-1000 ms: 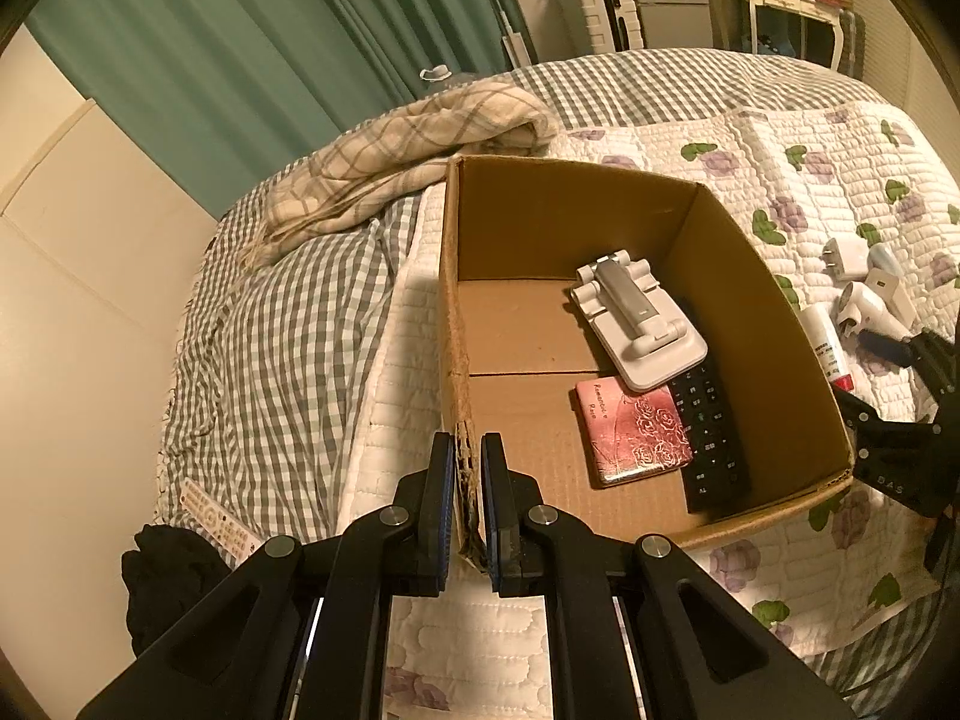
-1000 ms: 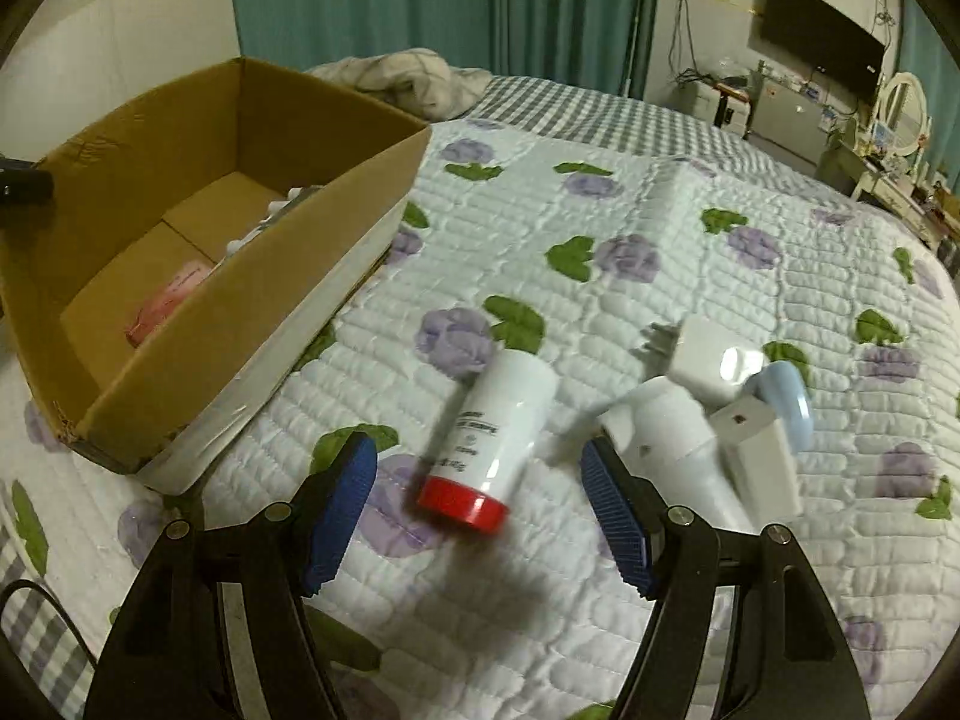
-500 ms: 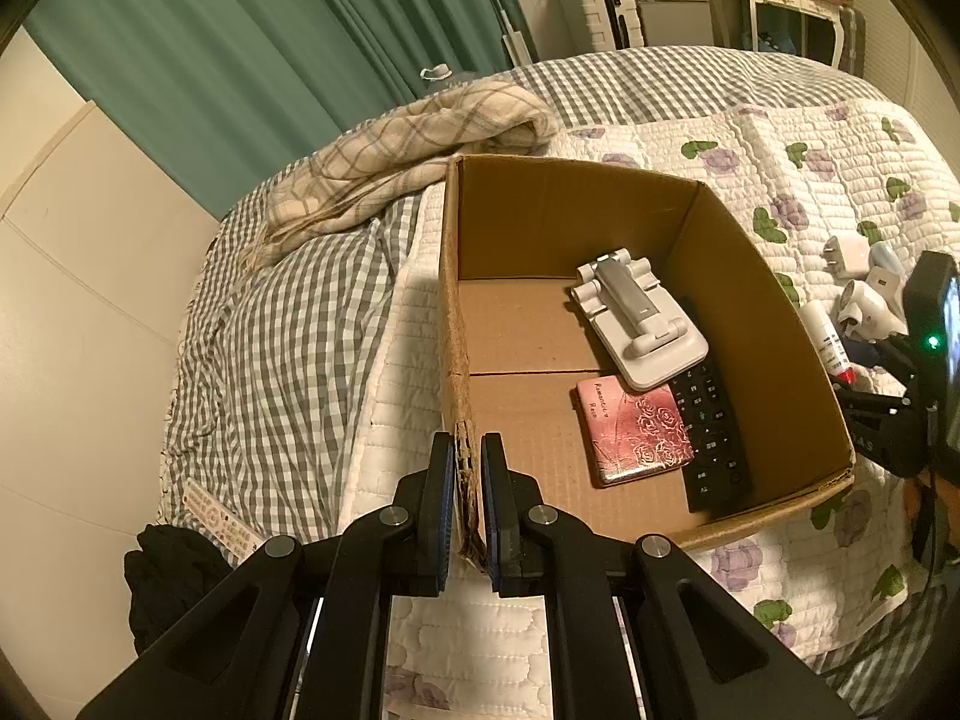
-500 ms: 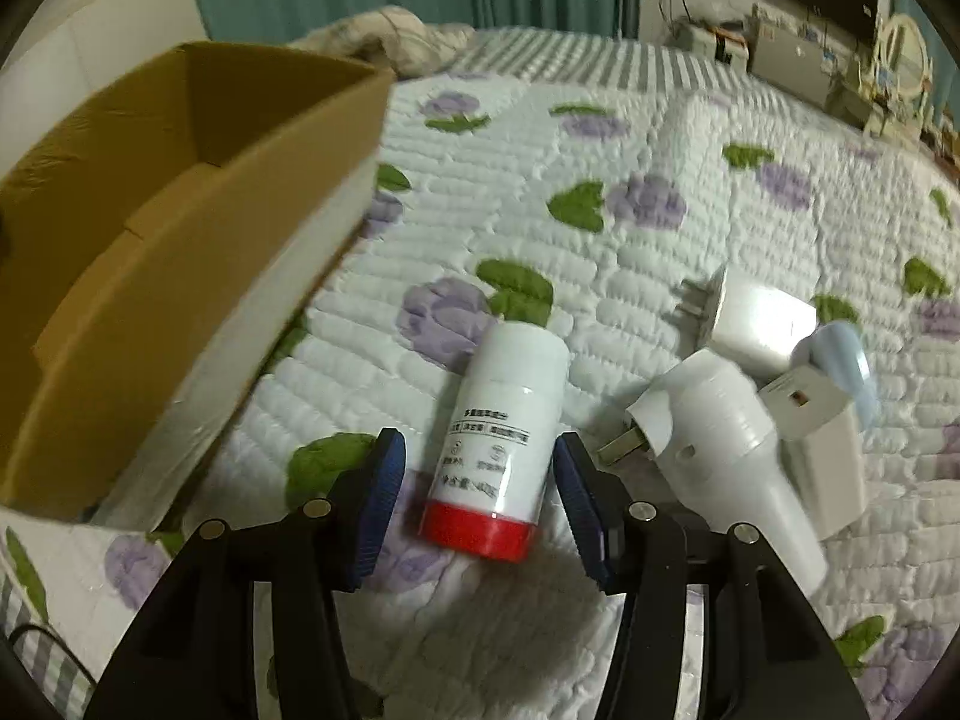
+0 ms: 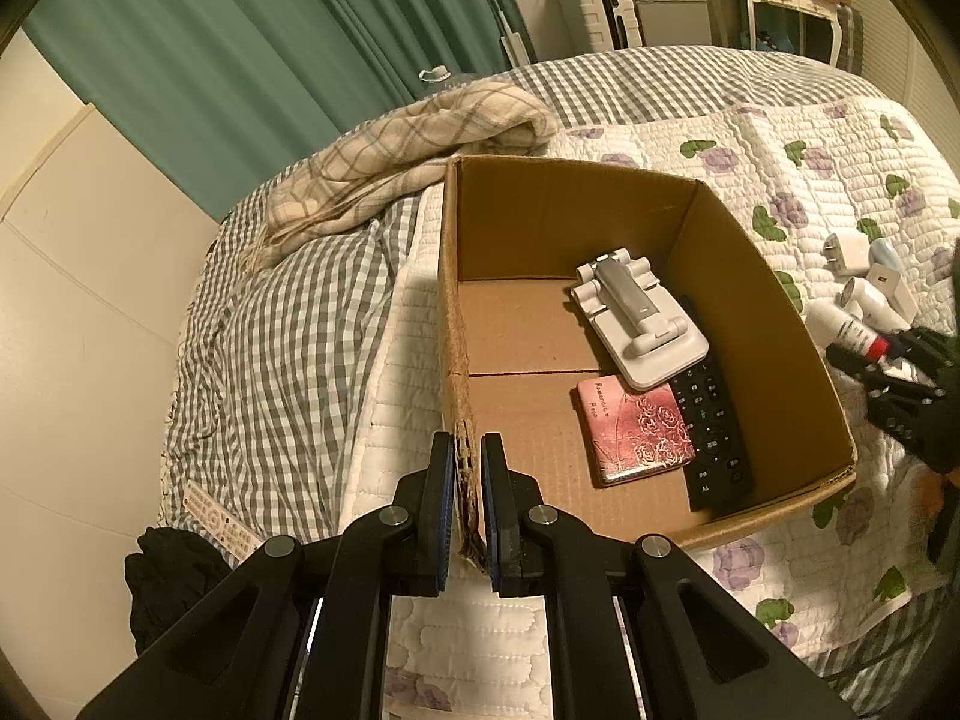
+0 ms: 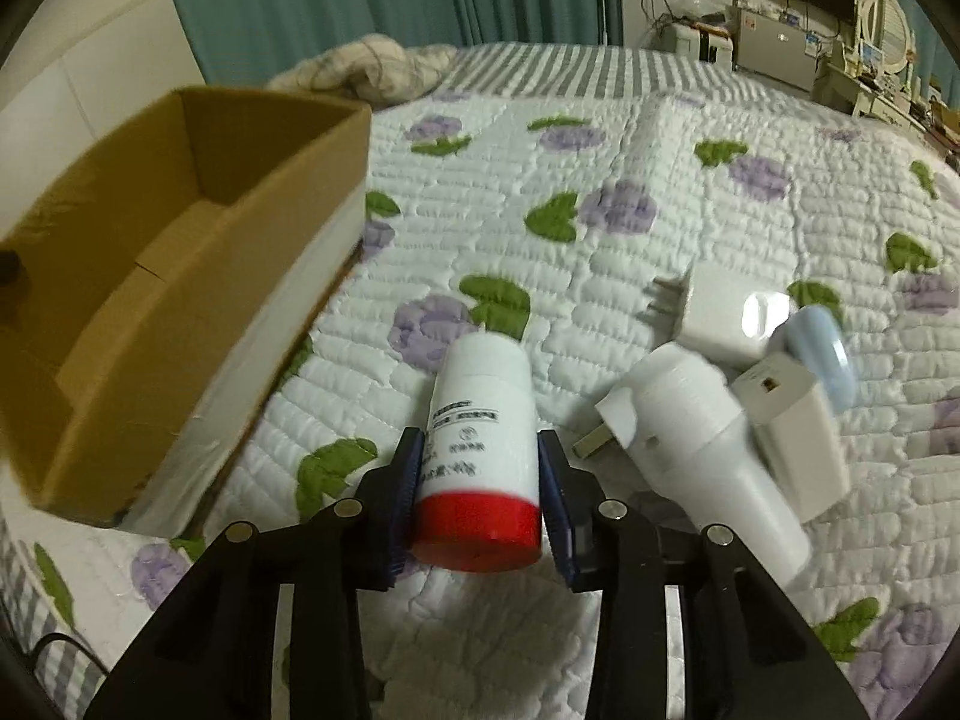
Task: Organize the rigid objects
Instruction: 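Grasp the white bottle with red cap using the right gripper, then carry the red-capped bottle into the box and release it upright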
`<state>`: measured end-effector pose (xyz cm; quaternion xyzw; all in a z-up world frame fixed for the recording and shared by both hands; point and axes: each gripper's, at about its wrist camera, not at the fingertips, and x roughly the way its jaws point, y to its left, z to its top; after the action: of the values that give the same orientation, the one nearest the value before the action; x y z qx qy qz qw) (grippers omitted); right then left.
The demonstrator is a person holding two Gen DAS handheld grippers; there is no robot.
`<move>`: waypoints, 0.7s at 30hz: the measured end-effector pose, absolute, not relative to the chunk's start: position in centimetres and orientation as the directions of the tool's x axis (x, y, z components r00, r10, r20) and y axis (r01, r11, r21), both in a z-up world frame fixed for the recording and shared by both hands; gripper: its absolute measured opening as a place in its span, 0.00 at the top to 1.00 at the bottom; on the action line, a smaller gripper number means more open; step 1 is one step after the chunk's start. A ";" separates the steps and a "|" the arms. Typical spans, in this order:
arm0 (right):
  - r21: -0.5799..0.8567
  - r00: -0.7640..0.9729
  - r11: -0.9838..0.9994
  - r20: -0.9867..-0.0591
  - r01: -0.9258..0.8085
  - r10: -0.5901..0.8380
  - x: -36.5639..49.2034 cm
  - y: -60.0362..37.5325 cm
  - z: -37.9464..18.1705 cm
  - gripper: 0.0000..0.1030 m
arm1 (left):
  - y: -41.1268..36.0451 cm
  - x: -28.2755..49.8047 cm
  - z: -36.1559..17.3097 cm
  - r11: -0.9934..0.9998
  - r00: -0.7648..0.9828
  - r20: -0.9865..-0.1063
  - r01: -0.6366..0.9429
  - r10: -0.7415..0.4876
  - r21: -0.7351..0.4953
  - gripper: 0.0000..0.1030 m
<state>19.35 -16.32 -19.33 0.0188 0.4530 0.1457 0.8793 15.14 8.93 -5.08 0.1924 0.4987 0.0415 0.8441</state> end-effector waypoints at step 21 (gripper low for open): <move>0.123 0.700 0.880 -0.560 -0.459 0.443 19.4 -8.4 -3.3 0.65 | 8.9 15.2 -5.3 0.925 0.497 -0.830 0.129 0.252 0.358 0.93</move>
<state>19.40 -8.39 -3.32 -0.0132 0.3004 0.2446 0.9218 15.19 8.89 -5.28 0.1906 0.5001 0.0366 0.8439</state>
